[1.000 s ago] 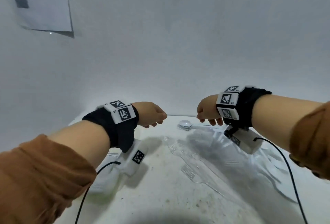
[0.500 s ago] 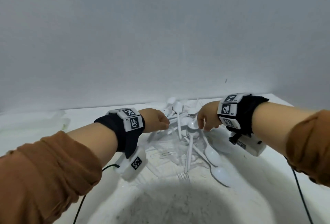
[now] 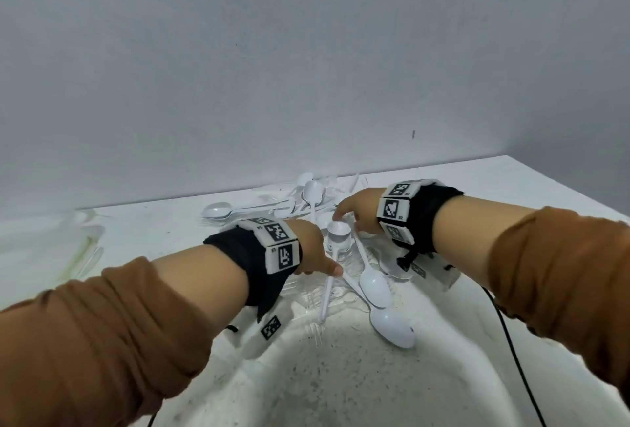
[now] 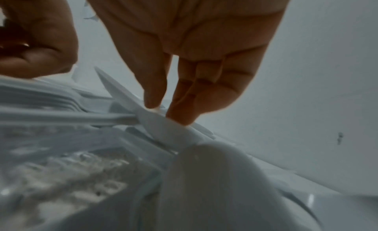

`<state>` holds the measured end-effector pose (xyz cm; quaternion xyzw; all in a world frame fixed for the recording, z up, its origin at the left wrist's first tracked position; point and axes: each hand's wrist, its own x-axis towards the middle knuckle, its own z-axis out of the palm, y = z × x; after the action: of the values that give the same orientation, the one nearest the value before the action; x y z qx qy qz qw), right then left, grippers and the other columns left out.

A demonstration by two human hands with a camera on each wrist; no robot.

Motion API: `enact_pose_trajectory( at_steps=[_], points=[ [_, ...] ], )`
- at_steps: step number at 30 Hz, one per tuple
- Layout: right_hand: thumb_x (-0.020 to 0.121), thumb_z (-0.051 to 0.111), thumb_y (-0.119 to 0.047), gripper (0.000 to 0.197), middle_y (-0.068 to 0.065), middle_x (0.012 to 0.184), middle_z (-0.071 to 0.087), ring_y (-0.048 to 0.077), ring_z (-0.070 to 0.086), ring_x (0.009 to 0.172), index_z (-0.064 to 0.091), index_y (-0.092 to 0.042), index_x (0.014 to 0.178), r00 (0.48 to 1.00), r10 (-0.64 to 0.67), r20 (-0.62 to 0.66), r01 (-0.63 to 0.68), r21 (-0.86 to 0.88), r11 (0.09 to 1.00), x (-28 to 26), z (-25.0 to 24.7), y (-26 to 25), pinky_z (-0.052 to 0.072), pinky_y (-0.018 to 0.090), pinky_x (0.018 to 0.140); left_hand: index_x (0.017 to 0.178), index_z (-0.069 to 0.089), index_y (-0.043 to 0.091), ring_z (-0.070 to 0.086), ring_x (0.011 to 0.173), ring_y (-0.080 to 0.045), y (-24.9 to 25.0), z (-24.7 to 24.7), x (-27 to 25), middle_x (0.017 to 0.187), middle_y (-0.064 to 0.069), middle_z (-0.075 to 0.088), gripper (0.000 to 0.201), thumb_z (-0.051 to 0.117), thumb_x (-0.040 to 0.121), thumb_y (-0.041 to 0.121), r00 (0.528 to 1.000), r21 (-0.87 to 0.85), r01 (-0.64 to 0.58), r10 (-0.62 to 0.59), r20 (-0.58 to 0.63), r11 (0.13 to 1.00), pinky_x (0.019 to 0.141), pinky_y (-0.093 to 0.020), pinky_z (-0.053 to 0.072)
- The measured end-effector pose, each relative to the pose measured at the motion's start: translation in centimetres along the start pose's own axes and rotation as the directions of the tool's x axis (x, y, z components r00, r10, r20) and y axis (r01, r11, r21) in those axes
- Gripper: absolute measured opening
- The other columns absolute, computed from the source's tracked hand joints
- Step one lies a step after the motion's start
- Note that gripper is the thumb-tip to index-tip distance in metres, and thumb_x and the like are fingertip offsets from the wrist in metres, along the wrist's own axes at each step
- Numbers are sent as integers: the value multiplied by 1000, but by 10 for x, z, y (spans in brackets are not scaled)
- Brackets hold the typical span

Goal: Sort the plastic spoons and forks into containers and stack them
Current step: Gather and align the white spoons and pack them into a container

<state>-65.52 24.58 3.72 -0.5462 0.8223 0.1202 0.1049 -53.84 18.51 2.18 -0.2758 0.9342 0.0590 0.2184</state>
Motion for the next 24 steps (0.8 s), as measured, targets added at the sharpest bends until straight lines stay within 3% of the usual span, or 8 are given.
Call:
enact_pose_trajectory(
  at_steps=[3,7,9,12,14,17,20,24],
  points=[
    [89,53,-5,46,4,134,52,24,51,119,48,-19,133,999,-23,40,25,-53,998,9,-4,-5,41,27,88,93,68,15,49,52,-8,3,4,1,68,6,59,39,56,87,51,1000,-64,10,-9,14,998,57,-18,40],
    [87,55,-1,41,8,129,55,25,53,116,51,-11,127,999,-30,21,32,-91,995,19,-6,-4,35,22,57,79,65,17,51,52,-9,0,3,0,68,5,61,23,58,87,38,1000,-179,31,-31,3,983,59,-17,45],
    [88,54,-2,39,7,128,55,24,53,115,52,-11,126,999,-46,0,46,-88,995,22,-5,0,28,14,52,78,65,16,54,57,-12,-3,3,-2,71,3,62,20,56,87,32,999,-206,41,-41,3,978,61,-17,47],
    [91,54,-10,32,6,126,57,23,53,114,56,-11,122,992,-75,-104,71,-41,997,20,-7,7,42,23,73,81,64,14,55,61,-13,-10,2,-5,74,0,62,20,52,90,28,999,-256,44,-48,-6,966,61,-16,48],
    [92,53,-15,28,6,122,58,23,53,112,58,-11,119,979,-70,-193,79,37,996,14,-10,13,40,26,85,81,63,12,56,62,-14,-14,1,-7,76,-1,63,21,51,91,26,998,-320,37,-49,-30,947,63,-18,51],
    [91,56,-17,24,6,109,54,22,53,98,61,-8,112,942,-57,-330,127,196,972,3,-14,21,37,24,77,81,60,13,59,67,-16,-21,-1,-13,78,-2,65,21,50,92,27,998,-398,16,-40,-53,917,73,-24,55],
    [89,60,-17,20,1,101,48,17,50,88,62,-6,106,904,-38,-425,165,266,950,-11,-19,24,31,20,66,78,51,16,57,60,-14,-28,1,-17,70,1,64,15,49,92,23,994,-472,-1,-52,-99,881,66,-22,54],
    [91,55,-19,17,1,103,59,23,56,99,59,-9,104,914,-7,-405,137,294,946,-31,-20,24,43,29,84,77,43,14,51,48,-11,-29,0,-26,65,-2,57,19,40,95,11,990,-597,7,-89,-109,802,47,-16,45]
  ],
)
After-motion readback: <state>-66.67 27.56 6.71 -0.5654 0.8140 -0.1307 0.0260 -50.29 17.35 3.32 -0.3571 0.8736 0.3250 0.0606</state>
